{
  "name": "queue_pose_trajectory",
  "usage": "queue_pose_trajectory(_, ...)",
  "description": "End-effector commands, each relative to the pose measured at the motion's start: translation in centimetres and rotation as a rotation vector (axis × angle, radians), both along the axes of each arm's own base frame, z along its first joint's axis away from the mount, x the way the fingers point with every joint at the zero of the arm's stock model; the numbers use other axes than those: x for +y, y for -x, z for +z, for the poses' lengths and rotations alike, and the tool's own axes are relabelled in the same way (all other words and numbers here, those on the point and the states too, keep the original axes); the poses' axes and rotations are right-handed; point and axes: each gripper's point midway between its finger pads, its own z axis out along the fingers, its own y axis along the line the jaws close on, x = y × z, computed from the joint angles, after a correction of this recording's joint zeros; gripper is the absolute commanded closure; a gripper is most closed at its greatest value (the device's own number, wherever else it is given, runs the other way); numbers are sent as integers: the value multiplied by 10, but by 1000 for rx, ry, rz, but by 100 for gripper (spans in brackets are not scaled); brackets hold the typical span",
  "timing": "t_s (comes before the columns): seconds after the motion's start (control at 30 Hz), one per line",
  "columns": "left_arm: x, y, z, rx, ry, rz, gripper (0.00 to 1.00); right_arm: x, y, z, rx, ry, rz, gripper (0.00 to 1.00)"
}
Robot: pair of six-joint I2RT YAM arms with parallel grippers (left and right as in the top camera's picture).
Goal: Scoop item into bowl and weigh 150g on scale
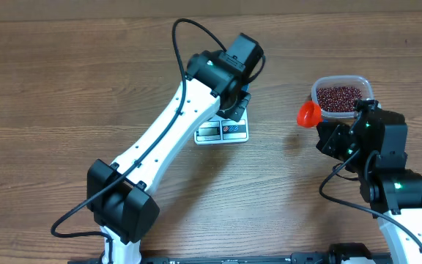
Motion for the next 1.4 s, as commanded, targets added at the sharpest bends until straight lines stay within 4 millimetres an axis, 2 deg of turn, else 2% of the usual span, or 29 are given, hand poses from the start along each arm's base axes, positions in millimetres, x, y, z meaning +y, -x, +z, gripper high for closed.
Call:
queue_pose_trajectory(0.0,-14,7,25,-86,-3,-60,95,-3,-6,8,-23,15,-8,96)
queue_pose_trajectory(0.2,-21,21,36,-114,-22,-112,95,-3,-7,7,-20,15,-9,96)
queue_pose_trajectory(0.47,-9,34,62,-147,-9,-142,95,-4,-7,7,-20,18,-11,96)
queue_pose_trajectory(0.57,-4,39,64,-161,3,-141,95,-4,-7,7,-19,18,-11,96)
queue_pose_trajectory(0.63,-1,43,57,-170,11,-141,95,-4,-7,7,-20,18,-11,96)
queue_pose_trajectory(0.7,2,49,40,-181,35,-145,95,-4,-7,7,-20,18,-11,96)
queue_pose_trajectory(1.0,-6,59,-23,-155,97,-193,95,-4,-7,7,-19,16,-11,96)
queue_pose_trajectory(1.13,-6,54,-43,-169,108,-182,96,-4,-6,7,-15,14,-13,96)
queue_pose_trajectory(1.37,-8,42,-66,-184,112,-163,96,-4,-6,6,-12,14,-13,96)
